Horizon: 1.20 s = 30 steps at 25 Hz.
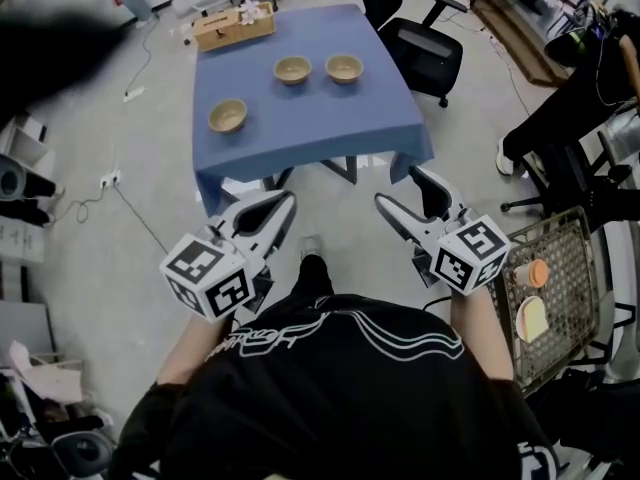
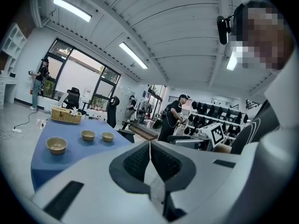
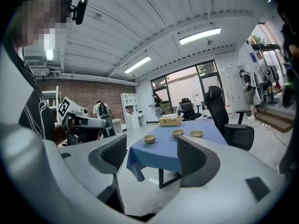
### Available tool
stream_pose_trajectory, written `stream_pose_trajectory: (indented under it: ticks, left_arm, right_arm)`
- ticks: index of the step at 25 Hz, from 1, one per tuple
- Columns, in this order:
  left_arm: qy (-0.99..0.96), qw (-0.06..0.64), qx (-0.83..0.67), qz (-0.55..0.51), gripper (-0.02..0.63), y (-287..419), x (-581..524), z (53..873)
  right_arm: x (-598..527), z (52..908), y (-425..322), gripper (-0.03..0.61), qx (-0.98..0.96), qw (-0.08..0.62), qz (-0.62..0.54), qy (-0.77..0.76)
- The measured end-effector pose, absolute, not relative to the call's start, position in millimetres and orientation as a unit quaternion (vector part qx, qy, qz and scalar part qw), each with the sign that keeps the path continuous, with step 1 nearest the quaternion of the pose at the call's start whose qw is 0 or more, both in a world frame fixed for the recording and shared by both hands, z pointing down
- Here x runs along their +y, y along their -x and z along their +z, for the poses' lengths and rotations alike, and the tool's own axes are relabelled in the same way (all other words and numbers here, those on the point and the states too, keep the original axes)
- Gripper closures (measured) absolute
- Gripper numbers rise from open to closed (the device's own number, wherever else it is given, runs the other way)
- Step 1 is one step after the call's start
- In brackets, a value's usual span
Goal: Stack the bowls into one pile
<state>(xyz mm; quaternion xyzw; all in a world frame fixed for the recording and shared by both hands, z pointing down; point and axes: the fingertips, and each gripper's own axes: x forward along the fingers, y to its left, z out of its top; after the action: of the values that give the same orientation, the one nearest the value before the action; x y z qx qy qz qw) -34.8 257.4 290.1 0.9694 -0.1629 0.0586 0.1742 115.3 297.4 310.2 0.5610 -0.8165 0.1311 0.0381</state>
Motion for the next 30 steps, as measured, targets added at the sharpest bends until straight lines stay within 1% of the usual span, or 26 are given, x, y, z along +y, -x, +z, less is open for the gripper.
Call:
stream_pose_trajectory:
  ticks: [6, 19, 25, 30]
  left_arm:
    - [-0.969, 0.186, -0.150, 0.069, 0.584, 9, 189, 295]
    - [-0.962, 0.221, -0.135, 0.091, 0.584, -36, 0, 324]
    - [-0.960, 0.228, -0.133, 0.098, 0.584, -50, -53, 339]
    - [-0.958, 0.231, -0.131, 0.106, 0.584, -58, -73, 350]
  right_arm:
    - [230, 317, -137, 0.244, -0.810, 0.037, 0.150, -0.566]
    - [46, 341, -177, 0.245, -0.793, 0.049, 0.196, -0.575]
    - [-2, 353, -191, 0.245, -0.787, 0.050, 0.208, -0.578]
    - [-21, 358, -202, 0.245, -0.782, 0.047, 0.212, -0.584]
